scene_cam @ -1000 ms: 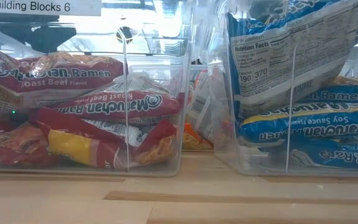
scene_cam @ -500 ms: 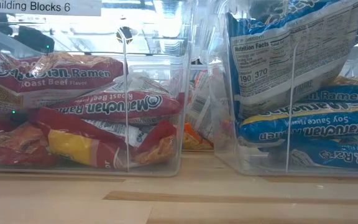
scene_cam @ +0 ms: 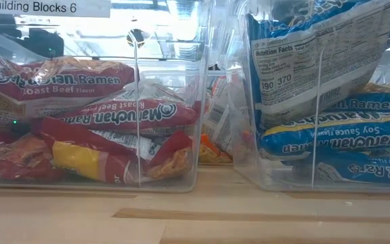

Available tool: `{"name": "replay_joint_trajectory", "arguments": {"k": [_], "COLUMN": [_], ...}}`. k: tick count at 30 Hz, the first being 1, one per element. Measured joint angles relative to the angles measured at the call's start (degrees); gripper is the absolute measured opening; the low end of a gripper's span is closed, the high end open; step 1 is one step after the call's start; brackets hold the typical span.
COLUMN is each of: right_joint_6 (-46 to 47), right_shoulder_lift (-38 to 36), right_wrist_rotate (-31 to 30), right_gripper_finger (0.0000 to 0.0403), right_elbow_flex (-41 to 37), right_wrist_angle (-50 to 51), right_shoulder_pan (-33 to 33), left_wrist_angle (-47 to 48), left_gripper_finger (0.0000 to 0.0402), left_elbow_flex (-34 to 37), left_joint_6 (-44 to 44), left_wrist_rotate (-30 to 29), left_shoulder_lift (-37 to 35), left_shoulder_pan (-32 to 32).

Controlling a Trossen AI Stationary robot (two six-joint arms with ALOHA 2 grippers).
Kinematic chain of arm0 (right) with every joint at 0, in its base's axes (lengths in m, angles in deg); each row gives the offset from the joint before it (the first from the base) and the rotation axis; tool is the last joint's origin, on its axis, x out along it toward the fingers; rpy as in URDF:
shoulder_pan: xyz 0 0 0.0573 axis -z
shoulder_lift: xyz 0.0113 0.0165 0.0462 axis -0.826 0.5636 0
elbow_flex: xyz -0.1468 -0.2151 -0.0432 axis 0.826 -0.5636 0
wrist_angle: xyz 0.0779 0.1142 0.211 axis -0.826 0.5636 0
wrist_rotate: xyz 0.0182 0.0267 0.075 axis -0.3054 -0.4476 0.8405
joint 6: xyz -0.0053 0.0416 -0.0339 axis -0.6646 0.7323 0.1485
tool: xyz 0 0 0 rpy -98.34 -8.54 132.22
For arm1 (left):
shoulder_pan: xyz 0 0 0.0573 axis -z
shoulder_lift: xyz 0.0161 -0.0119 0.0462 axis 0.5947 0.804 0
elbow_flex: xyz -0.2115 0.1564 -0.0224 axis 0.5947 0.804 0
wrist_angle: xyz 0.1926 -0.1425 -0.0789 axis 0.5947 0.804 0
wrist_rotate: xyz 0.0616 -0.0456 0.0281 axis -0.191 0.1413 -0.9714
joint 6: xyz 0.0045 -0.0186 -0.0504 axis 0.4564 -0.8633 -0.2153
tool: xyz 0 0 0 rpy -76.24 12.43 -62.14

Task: Sort Maruchan noodles
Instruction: Return to Home Position

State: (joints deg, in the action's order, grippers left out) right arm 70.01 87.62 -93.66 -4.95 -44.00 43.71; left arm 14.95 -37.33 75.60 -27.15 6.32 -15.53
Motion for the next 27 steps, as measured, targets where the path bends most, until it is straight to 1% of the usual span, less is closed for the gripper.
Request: {"name": "replay_joint_trajectory", "arguments": {"k": [6,14,27], "right_joint_6": [0.02,0.02,0.02], "right_shoulder_lift": [0.00,0.00,0.00], "right_wrist_rotate": [0.01,0.00,0.02], "right_gripper_finger": [0.0265,0.0265,0.0265], "right_elbow_flex": [0.00,0.00,0.00], "right_wrist_angle": [0.00,0.00,0.00], "right_shoulder_pan": [0.00,0.00,0.00], "left_wrist_angle": [0.80,0.81,0.81], "left_gripper_finger": [0.0238,0.0238,0.0238], "left_elbow_flex": [0.01,0.05,0.09], "left_joint_6": [-1.97,-5.79,-5.93], "left_wrist_rotate": [-2.83,-2.69,-2.69], "left_shoulder_lift": [0.87,0.90,0.90], "left_shoulder_pan": [-2.34,-2.59,-2.59]}}
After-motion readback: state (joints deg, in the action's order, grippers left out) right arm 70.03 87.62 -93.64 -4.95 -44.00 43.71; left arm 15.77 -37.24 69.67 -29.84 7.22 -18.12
